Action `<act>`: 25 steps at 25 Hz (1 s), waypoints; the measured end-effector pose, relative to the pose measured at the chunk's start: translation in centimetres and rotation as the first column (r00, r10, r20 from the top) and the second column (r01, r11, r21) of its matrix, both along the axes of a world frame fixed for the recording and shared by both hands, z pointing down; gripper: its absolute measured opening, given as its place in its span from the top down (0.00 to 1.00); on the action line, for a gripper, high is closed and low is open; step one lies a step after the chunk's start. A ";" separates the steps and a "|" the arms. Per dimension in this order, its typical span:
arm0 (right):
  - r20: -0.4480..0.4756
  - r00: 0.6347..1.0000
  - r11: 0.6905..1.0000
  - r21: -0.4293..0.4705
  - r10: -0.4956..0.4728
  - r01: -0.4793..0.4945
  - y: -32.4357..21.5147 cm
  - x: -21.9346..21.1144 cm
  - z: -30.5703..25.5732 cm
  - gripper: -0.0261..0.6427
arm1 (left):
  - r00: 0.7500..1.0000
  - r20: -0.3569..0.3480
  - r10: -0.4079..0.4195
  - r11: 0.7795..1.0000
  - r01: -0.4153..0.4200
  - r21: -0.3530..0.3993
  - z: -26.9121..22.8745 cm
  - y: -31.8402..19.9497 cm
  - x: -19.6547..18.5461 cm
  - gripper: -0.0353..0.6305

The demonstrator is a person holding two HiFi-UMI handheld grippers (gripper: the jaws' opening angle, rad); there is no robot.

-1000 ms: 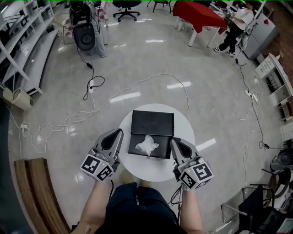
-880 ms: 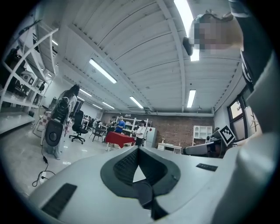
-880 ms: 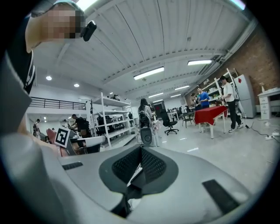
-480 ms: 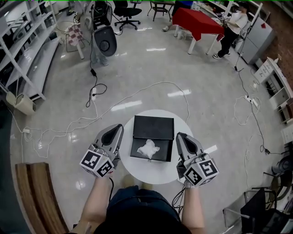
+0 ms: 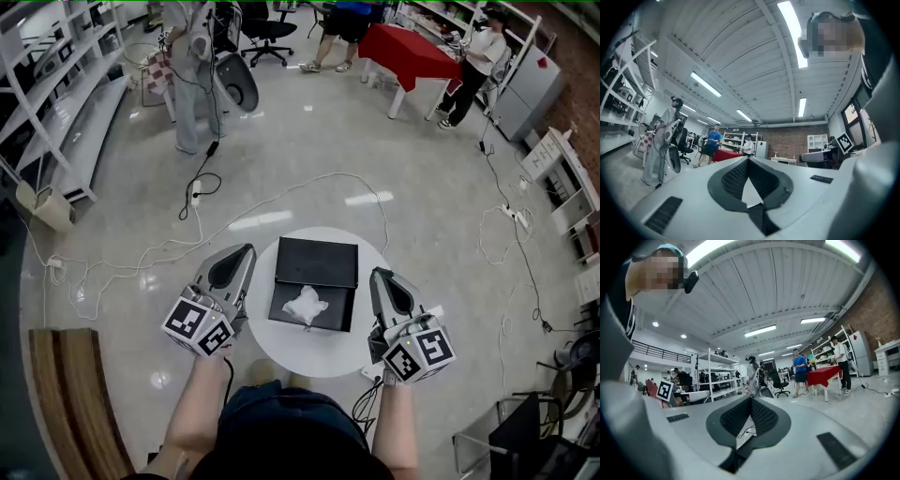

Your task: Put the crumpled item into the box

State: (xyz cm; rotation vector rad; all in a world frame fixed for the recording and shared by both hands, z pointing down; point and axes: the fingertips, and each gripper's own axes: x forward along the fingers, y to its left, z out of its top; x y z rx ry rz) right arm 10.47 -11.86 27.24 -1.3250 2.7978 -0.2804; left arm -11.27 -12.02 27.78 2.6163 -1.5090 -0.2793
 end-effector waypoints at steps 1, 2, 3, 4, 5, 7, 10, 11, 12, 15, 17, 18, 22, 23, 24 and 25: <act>0.000 1.000 1.000 0.005 0.000 0.000 0.1 -0.1 -0.2 0.95 | 1.000 0.003 -0.001 1.000 0.001 0.005 -0.3 0.1 -0.1 0.95; 0.000 1.000 1.000 0.010 0.001 -0.001 0.2 -0.1 -0.3 0.95 | 1.000 0.008 -0.003 1.000 0.003 0.010 -0.5 0.2 -0.2 0.95; 0.000 1.000 1.000 0.014 0.002 -0.002 0.3 -0.2 -0.5 0.95 | 1.000 0.015 -0.005 1.000 0.005 0.015 -0.6 0.2 -0.3 0.95; 0.002 1.000 1.000 0.018 0.003 -0.003 0.3 -0.2 -0.6 0.96 | 1.000 0.024 -0.008 1.000 0.008 0.020 -0.8 0.3 -0.4 0.95; 0.004 1.000 1.000 0.022 0.004 -0.004 0.3 -0.2 -0.8 0.95 | 0.999 0.035 -0.012 1.000 0.011 0.025 -0.9 0.3 -0.6 0.95; 0.009 1.000 0.999 0.032 0.006 -0.007 0.4 -0.4 -1.2 0.95 | 0.999 0.048 -0.021 0.999 0.020 0.032 -1.4 0.4 -1.0 0.95; 0.006 1.000 0.999 0.046 0.004 -0.004 0.6 -0.5 -1.7 0.95 | 0.999 0.040 -0.036 0.999 0.035 0.042 -2.1 0.5 -1.5 0.95; 0.006 1.000 0.999 0.049 0.003 -0.003 0.7 -0.5 -1.9 0.96 | 0.999 0.038 -0.038 0.998 0.036 0.045 -2.3 0.5 -1.5 0.95; 0.008 1.000 0.999 0.051 0.002 -0.002 0.8 -0.5 -1.9 0.95 | 0.999 0.038 -0.039 0.998 0.037 0.047 -2.5 0.6 -1.6 0.95; 0.011 1.000 0.998 0.059 0.002 -0.003 1.1 -0.7 -1.9 0.95 | 0.998 0.041 -0.041 0.998 0.039 0.053 -2.6 0.9 -1.8 0.95; 0.009 1.000 0.998 0.064 0.004 -0.004 1.4 -0.8 -1.7 0.95 | 0.998 0.041 -0.042 0.998 0.039 0.054 -2.5 1.1 -1.8 0.95; 0.008 1.000 0.998 0.064 0.005 -0.005 1.4 -0.7 -1.7 0.96 | 0.998 0.041 -0.042 0.998 0.040 0.053 -2.4 1.1 -1.8 0.95; 0.007 1.000 0.998 0.060 0.008 -0.008 1.2 -0.5 -1.6 0.95 | 0.999 0.034 -0.040 0.998 0.038 0.047 -2.2 0.8 -1.6 0.95; 0.006 1.000 0.998 0.058 0.008 -0.008 1.2 -0.4 -1.4 0.95 | 0.999 0.035 -0.039 0.998 0.037 0.045 -2.0 0.8 -1.5 0.95; 0.005 1.000 0.998 0.056 0.009 -0.009 1.2 -0.4 -1.3 0.95 | 0.999 0.036 -0.037 0.998 0.035 0.043 -1.9 0.8 -1.5 0.95; 0.005 1.000 0.999 0.054 0.009 -0.009 1.2 -0.4 -1.2 0.96 | 0.999 0.037 -0.035 0.999 0.034 0.041 -1.8 0.7 -1.4 0.95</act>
